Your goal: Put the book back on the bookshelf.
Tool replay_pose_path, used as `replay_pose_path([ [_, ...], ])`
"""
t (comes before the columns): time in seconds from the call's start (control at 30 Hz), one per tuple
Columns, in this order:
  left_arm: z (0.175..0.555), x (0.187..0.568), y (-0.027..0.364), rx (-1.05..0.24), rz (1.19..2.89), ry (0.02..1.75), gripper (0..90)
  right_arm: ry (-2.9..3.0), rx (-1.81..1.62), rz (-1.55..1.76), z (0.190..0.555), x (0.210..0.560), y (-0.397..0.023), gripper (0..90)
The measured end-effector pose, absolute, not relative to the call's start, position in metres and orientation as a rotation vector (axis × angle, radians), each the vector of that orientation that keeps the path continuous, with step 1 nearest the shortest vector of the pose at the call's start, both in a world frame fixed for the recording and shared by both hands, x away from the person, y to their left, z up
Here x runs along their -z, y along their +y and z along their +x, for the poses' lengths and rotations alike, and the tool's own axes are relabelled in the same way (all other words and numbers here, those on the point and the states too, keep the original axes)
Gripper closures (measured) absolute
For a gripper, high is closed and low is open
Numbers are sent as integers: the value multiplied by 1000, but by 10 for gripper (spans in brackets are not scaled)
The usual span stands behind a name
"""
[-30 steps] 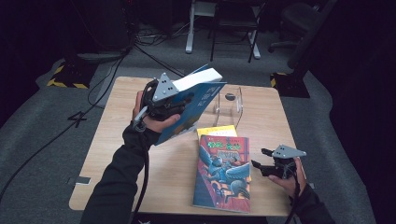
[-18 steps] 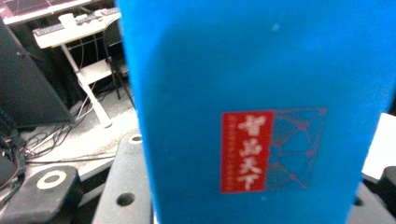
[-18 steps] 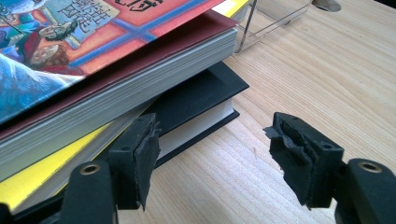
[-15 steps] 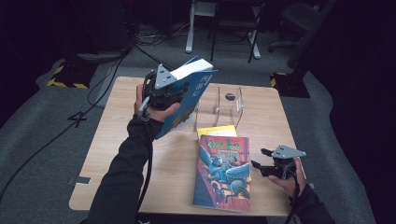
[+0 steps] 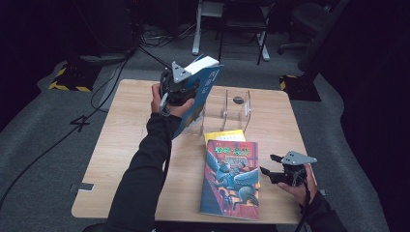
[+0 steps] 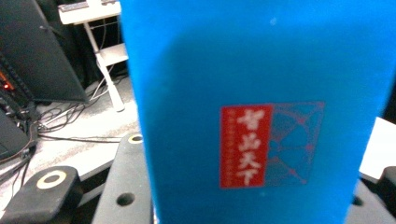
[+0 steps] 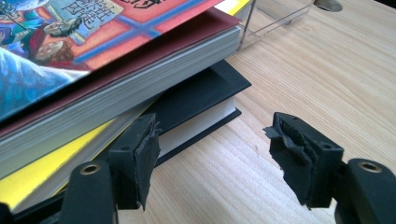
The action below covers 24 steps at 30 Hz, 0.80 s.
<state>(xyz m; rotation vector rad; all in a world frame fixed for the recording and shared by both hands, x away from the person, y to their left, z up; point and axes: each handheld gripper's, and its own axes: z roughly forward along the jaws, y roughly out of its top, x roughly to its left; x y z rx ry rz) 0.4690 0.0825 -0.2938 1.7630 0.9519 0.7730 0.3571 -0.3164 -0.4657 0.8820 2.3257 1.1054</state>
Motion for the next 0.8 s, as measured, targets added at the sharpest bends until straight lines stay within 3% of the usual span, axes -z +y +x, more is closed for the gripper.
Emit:
replay_pose_path([
  [0.8, 512, 327, 60, -845, 1627, 1080, 606, 2333, -1130, 865, 356, 466, -314, 338],
])
